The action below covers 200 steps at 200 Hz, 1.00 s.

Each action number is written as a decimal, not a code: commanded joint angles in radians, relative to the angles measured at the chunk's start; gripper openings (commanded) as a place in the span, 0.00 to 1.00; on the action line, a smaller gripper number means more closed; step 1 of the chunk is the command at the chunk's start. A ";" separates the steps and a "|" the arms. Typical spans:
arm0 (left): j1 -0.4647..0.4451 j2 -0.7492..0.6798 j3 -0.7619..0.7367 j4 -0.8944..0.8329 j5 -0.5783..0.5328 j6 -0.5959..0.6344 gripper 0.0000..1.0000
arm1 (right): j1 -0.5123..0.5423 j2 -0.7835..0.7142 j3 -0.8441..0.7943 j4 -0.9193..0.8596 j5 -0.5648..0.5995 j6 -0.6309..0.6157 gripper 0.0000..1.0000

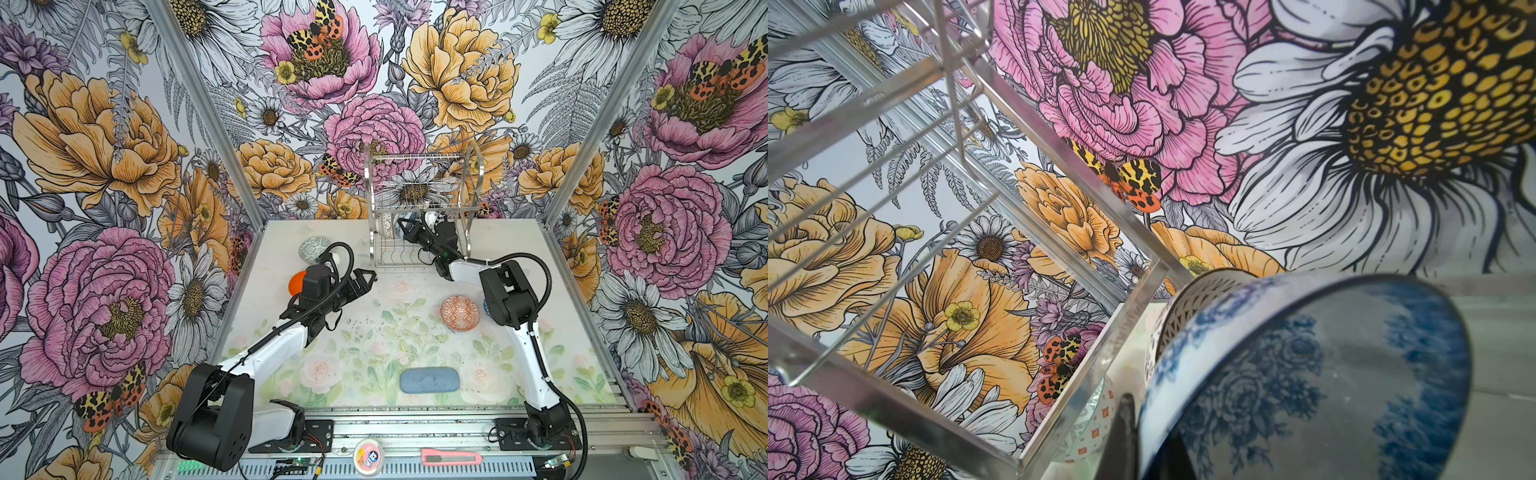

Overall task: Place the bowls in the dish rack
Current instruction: 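Carry the floral bowl with the right gripper into the rack beside the red bowl, then lower the floral bowl upright between the rack's wire dividers with the right gripper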

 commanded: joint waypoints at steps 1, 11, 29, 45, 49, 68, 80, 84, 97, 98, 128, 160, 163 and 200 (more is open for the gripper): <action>0.002 0.009 0.026 0.029 0.020 0.023 0.99 | 0.001 0.023 0.067 0.033 -0.012 0.005 0.00; 0.003 0.010 0.025 0.029 0.021 0.023 0.99 | 0.000 0.029 0.072 0.032 -0.008 0.005 0.00; 0.004 0.013 0.024 0.032 0.021 0.024 0.99 | 0.000 0.039 0.083 0.029 -0.007 0.005 0.00; 0.006 0.019 0.024 0.033 0.023 0.022 0.99 | 0.000 0.045 0.091 0.027 -0.007 0.004 0.00; 0.006 0.020 0.024 0.034 0.025 0.021 0.99 | 0.001 0.047 0.093 0.026 -0.006 0.004 0.00; 0.006 0.019 0.023 0.034 0.025 0.021 0.99 | 0.000 0.058 0.107 0.021 -0.006 0.006 0.00; 0.006 0.019 0.023 0.034 0.022 0.023 0.99 | 0.000 0.069 0.121 0.021 -0.011 0.009 0.00; 0.008 0.020 0.022 0.034 0.022 0.023 0.99 | 0.000 0.072 0.125 0.019 -0.011 0.011 0.00; 0.009 0.025 0.022 0.034 0.023 0.021 0.99 | 0.000 0.083 0.138 0.015 -0.009 0.012 0.00; 0.009 0.025 0.022 0.034 0.023 0.022 0.99 | 0.000 0.085 0.138 0.015 -0.011 0.013 0.00; 0.009 0.035 0.027 0.035 0.026 0.019 0.99 | 0.000 0.108 0.161 0.016 -0.009 0.024 0.00; 0.009 0.048 0.033 0.044 0.031 0.015 0.99 | 0.001 0.115 0.168 0.003 -0.002 0.014 0.00; 0.009 0.050 0.033 0.045 0.033 0.013 0.99 | 0.000 0.114 0.168 0.001 -0.002 0.012 0.00; -0.005 0.057 0.038 0.067 0.039 0.010 0.99 | 0.000 0.108 0.153 -0.008 0.001 -0.001 0.00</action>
